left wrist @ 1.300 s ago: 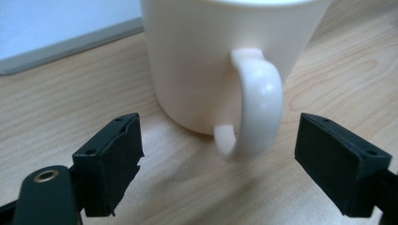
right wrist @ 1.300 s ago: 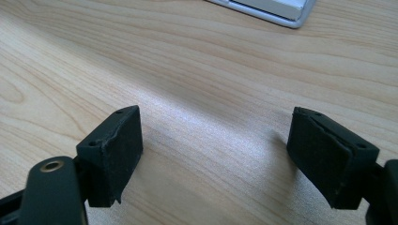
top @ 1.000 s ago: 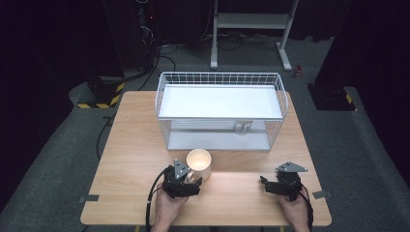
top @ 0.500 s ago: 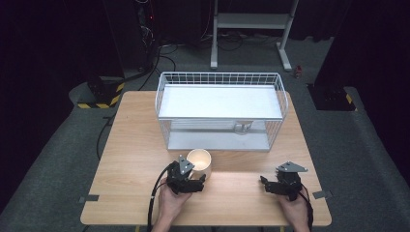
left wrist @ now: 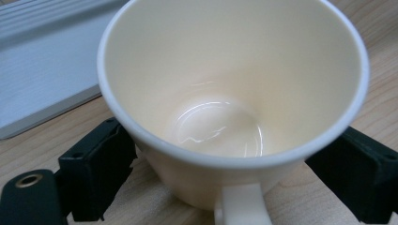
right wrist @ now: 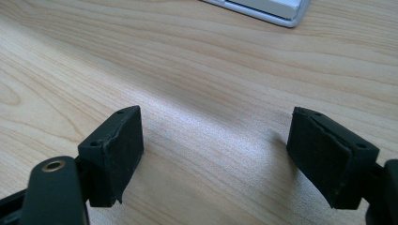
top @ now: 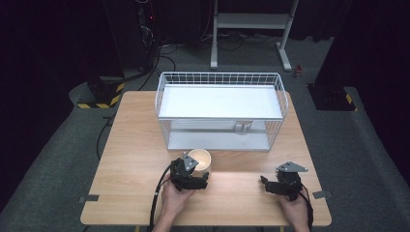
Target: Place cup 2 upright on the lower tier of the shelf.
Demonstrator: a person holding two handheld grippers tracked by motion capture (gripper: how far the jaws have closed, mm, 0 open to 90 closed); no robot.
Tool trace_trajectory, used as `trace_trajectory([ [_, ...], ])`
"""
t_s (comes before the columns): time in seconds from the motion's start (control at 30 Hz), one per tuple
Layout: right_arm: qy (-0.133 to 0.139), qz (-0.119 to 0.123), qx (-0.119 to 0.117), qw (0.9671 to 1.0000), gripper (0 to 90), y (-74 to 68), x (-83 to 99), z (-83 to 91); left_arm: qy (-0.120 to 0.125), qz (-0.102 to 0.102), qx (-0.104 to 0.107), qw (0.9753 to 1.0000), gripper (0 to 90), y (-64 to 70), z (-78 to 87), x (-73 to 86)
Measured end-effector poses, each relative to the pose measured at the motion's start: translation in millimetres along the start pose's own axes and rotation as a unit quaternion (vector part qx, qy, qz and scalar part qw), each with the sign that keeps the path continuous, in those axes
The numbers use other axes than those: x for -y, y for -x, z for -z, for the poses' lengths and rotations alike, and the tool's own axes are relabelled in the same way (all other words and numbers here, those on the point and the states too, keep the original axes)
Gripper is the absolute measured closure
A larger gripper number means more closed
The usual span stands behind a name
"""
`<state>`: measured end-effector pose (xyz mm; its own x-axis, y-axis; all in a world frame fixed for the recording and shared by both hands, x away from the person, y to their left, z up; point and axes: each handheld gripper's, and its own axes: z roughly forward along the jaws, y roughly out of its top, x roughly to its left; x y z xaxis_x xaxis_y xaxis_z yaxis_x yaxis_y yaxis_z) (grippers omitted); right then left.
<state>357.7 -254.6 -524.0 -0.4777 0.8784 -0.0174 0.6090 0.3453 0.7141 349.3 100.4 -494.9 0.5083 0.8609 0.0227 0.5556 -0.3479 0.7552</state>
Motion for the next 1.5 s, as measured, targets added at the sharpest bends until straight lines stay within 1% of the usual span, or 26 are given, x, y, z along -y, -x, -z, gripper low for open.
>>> trace_trajectory([
  [0.07, 0.000, 0.000, 0.000, 1.0000, 18.9, 0.0, 0.0, 0.0, 0.001, 0.003, 0.003, 1.0000, 8.6, -0.8, -1.1, -0.4],
  [0.1, 0.000, 0.000, 0.000, 1.0000, 18.9, 0.0, 0.0, 0.0, 0.003, 0.001, 0.003, 1.0000, 8.0, -1.6, -1.8, -0.5],
  [0.2, 0.000, 0.000, 0.000, 1.0000, 18.9, 0.0, 0.0, 0.0, 0.004, 0.010, 0.008, 0.9999, 7.6, -1.9, -4.2, -0.7],
  [0.37, 0.000, 0.000, 0.001, 1.0000, 18.9, 0.1, 0.0, 0.0, 0.011, 0.006, 0.005, 0.9999, 6.0, -2.2, -6.7, -1.1],
  [0.47, 0.000, 0.000, 0.001, 1.0000, 19.0, 0.1, 0.0, 0.0, 0.014, 0.011, 0.005, 0.9998, 3.5, -3.4, -9.3, -1.2],
  [0.6, 0.000, -0.001, 0.001, 1.0000, 19.0, 0.2, 0.0, 0.0, 0.022, 0.005, 0.000, 0.9997, 2.1, -3.7, -11.6, -1.7],
  [0.73, 0.000, -0.002, 0.001, 1.0000, 18.9, 0.0, 0.0, 0.1, 0.027, 0.012, -0.001, 0.9996, 0.9, -3.7, -14.2, -1.8],
  [0.9, 0.000, -0.003, 0.002, 1.0000, 18.9, 0.0, 0.0, 0.0, 0.031, 0.012, 0.000, 0.9994, 0.3, -4.2, -17.3, -2.1],
  [0.97, 0.000, -0.003, 0.002, 1.0000, 18.9, 0.0, 0.0, 0.1, 0.037, 0.011, 0.000, 0.9993, 0.8, -4.4, -18.0, -2.6],
  [1.07, 0.000, -0.003, 0.002, 1.0000, 18.9, 0.0, 0.0, 0.1, 0.038, 0.002, 0.000, 0.9993, 4.5, -3.2, -17.7, -2.5],
  [1.13, 0.000, -0.003, 0.002, 1.0000, 18.9, 0.0, 0.0, 0.1, 0.043, 0.000, 0.002, 0.9991, 7.0, -2.2, -18.0, -2.3],
  [1.17, -0.001, -0.003, 0.002, 1.0000, 18.8, 0.0, 0.0, 0.1, 0.044, -0.004, -0.001, 0.9990, 8.1, -2.0, -18.3, -2.3],
  [1.4, 0.000, -0.003, 0.004, 1.0000, 18.8, 0.4, 0.4, 0.5, 0.043, 0.002, 0.001, 0.9991, 8.5, -2.4, -17.4, -2.6],
  [1.5, 0.000, -0.001, 0.004, 1.0000, 18.8, 0.6, 0.3, 0.4, 0.047, -0.001, 0.003, 0.9989, 8.5, -3.3, -17.5, -2.4],
])
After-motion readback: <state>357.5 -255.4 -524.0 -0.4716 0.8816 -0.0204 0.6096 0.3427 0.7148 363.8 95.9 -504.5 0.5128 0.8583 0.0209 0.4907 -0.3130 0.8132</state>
